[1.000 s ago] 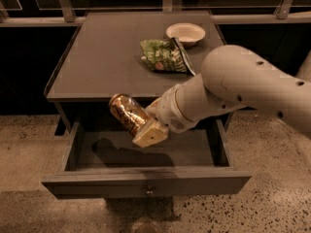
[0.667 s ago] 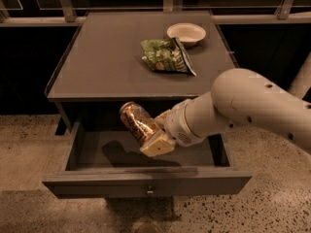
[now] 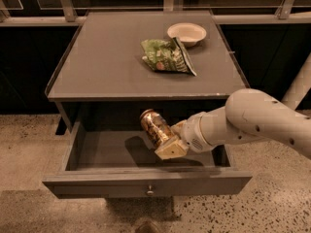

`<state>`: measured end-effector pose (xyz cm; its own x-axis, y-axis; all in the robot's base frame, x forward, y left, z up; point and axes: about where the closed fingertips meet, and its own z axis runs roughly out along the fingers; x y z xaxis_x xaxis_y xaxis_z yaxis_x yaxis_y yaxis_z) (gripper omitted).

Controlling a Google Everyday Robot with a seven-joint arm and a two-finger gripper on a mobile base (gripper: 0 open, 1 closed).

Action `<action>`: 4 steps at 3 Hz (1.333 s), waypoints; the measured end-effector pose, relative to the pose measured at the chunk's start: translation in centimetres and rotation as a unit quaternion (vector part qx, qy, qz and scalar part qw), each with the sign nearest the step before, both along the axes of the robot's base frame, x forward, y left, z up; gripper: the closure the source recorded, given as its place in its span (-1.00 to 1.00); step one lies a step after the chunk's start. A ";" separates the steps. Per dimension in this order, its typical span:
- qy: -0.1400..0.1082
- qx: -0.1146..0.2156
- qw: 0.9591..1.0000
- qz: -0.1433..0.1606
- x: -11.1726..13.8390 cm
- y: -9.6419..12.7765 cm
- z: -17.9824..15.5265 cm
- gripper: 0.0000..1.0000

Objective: Place orange can into top drawer

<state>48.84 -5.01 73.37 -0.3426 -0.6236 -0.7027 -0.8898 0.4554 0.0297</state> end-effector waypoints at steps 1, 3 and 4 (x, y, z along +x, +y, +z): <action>0.024 0.012 0.999 -0.023 1.2 -1.5 -2.6 1.00; 0.055 0.013 0.996 -0.064 3.5 -3.8 -6.1 1.00; 0.061 0.012 0.994 -0.084 3.7 -4.9 -7.3 1.00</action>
Offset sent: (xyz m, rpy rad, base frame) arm 0.0417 -0.0450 -0.0669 0.0295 0.1205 -0.1450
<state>52.54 -9.89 66.03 -0.5248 -0.5343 -0.6626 -0.7901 0.5954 0.1457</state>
